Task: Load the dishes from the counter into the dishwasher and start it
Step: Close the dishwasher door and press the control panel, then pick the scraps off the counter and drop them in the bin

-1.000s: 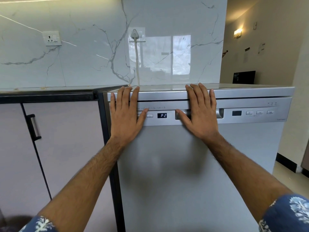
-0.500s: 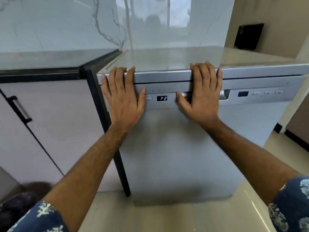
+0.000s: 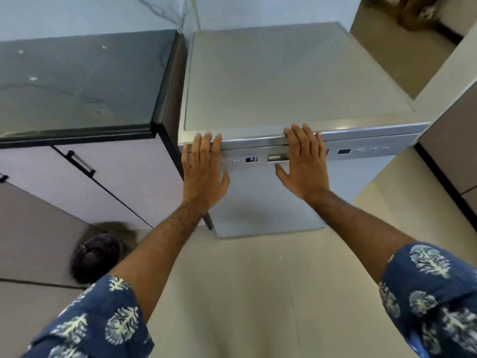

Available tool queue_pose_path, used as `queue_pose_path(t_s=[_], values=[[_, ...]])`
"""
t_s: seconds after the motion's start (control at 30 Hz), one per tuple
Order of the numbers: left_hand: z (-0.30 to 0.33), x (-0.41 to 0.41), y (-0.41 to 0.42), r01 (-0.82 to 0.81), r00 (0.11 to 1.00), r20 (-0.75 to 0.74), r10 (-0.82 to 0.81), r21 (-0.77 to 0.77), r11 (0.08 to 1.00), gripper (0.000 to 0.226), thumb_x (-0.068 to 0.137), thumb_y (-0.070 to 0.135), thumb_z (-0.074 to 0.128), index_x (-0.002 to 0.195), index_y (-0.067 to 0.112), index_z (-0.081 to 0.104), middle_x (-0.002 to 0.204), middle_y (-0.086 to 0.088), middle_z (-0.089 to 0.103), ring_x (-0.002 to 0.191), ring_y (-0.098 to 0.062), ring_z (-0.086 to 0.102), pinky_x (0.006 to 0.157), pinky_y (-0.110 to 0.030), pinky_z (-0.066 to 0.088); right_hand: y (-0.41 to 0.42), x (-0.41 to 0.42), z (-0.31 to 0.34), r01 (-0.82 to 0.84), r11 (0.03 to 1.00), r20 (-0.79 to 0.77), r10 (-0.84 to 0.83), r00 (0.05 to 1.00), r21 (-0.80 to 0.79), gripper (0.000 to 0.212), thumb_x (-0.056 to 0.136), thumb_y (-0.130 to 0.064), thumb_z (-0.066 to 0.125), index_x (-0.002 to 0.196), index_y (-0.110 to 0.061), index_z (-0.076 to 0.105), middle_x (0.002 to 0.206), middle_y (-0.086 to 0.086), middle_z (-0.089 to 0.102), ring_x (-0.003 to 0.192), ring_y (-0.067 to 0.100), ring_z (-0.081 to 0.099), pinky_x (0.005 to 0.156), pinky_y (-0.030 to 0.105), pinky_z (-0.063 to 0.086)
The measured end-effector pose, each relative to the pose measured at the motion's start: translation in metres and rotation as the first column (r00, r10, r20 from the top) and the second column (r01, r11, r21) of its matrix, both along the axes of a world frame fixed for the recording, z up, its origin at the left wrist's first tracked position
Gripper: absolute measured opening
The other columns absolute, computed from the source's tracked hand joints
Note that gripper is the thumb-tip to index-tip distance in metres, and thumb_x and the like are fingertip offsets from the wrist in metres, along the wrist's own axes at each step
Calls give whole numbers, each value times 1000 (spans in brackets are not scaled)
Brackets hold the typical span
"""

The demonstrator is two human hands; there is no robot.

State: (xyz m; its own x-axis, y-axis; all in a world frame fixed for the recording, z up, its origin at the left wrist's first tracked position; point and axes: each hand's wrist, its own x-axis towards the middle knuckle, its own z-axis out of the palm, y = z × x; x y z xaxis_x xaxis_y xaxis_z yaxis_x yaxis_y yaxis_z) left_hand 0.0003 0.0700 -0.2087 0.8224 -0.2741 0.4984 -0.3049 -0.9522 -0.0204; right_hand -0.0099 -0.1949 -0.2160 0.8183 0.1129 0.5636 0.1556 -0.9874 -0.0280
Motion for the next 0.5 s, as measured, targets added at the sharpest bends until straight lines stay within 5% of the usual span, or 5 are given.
queue_pose_path(t_s=[0.1,0.27,0.5], values=[[34,-12,7,36,967,-255,-12,93,995,98,82,41,66,159,11,13,163,-14,20,152,-35,15,122,-54,13,-3,-14,33,-24,998,-267,9,964,-53,96,85,-53,62,158,-11,16,163,11,20,152,32,11,123,52,11],[101,-27,5,106,872,-489,14,216,971,82,95,41,50,158,8,10,161,-14,21,151,-33,15,124,-54,4,8,-22,105,-42,997,-662,-14,749,-69,93,95,-53,51,159,-12,-2,167,9,2,154,27,0,125,46,4],[180,-82,24,70,880,-475,27,185,980,72,99,39,46,158,12,15,164,-8,17,154,-31,6,124,-53,2,38,-45,198,-252,966,-620,163,767,-58,82,97,-50,51,158,-16,8,163,7,17,152,24,14,124,47,12]])
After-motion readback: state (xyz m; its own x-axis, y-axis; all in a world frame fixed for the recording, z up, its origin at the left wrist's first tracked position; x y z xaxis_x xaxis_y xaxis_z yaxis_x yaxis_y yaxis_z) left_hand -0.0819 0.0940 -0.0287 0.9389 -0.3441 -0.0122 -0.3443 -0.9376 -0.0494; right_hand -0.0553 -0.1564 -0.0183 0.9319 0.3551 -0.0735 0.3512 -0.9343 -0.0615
